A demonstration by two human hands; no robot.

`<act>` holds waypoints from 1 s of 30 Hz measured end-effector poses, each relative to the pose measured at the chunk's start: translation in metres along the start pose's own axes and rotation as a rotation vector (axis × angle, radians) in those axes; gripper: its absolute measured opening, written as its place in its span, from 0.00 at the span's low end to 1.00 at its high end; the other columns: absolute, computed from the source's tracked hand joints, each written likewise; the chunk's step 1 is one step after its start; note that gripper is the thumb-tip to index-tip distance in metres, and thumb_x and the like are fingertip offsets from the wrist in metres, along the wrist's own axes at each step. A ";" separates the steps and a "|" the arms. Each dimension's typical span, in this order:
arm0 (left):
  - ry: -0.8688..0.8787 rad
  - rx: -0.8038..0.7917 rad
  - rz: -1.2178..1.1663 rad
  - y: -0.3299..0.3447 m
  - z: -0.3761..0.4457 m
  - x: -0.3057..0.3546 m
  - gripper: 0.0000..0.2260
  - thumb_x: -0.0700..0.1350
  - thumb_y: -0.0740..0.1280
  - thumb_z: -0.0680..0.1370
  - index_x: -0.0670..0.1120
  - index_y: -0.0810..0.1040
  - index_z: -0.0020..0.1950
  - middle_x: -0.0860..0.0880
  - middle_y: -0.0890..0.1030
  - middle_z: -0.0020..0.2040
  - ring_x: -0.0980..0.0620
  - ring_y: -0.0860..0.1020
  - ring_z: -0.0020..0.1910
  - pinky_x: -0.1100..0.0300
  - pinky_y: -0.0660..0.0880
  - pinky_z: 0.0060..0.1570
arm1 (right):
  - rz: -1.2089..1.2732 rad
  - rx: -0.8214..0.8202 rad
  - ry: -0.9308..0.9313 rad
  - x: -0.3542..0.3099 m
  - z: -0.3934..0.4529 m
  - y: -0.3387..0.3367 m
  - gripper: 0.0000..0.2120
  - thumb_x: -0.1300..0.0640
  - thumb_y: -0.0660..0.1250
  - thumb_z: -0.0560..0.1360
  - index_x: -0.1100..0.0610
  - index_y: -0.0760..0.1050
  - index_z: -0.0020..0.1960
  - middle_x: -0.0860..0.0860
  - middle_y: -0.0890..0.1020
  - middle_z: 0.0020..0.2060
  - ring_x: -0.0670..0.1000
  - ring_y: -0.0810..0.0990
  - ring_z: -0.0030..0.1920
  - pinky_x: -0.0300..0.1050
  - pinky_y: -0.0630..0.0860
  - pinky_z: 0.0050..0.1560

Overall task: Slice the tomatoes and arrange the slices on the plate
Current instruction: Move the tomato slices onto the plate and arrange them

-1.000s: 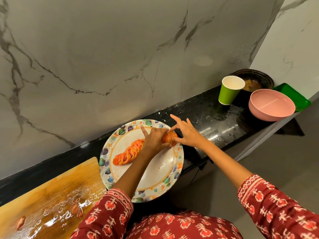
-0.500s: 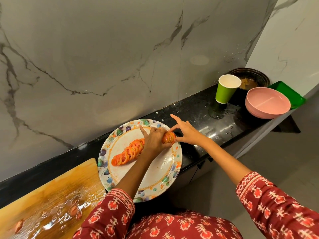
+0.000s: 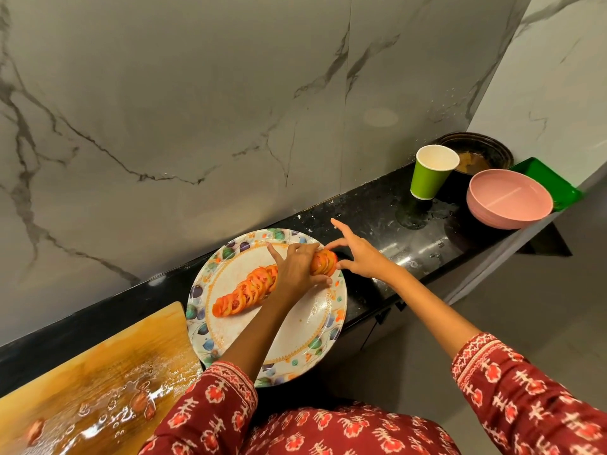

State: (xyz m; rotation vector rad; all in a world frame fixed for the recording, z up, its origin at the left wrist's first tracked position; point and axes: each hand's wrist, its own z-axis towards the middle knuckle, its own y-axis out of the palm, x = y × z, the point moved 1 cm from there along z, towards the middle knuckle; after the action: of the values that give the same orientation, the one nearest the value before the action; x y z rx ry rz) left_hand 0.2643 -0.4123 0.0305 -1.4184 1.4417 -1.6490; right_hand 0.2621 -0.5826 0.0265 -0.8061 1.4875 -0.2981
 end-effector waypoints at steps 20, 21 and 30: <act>-0.461 0.592 -0.503 -0.028 -0.106 -0.130 0.11 0.40 0.67 0.76 0.39 0.78 0.57 0.41 0.80 0.54 0.45 0.78 0.53 0.59 0.73 0.47 | 0.051 0.357 0.225 -0.021 0.012 0.033 0.30 0.63 0.61 0.77 0.61 0.52 0.74 0.58 0.80 0.40 0.58 0.79 0.46 0.54 0.75 0.52; -0.463 0.575 -0.509 -0.025 -0.110 -0.129 0.12 0.40 0.68 0.75 0.39 0.78 0.58 0.41 0.80 0.55 0.45 0.78 0.54 0.59 0.73 0.48 | 0.045 0.364 0.220 -0.023 0.011 0.033 0.29 0.64 0.60 0.76 0.62 0.52 0.74 0.59 0.80 0.39 0.58 0.79 0.46 0.53 0.74 0.52; -0.432 0.430 -0.464 -0.008 -0.118 -0.126 0.26 0.44 0.77 0.65 0.41 0.75 0.62 0.43 0.80 0.55 0.47 0.78 0.52 0.52 0.78 0.52 | 0.140 0.385 0.216 -0.030 0.003 0.030 0.31 0.70 0.60 0.74 0.63 0.53 0.74 0.60 0.80 0.43 0.53 0.77 0.44 0.50 0.72 0.60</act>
State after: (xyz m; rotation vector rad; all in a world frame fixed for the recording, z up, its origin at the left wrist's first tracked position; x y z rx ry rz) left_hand 0.1973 -0.2554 0.0065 -1.7818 0.5034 -1.6396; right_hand 0.2529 -0.5414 0.0304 -0.3679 1.6122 -0.5598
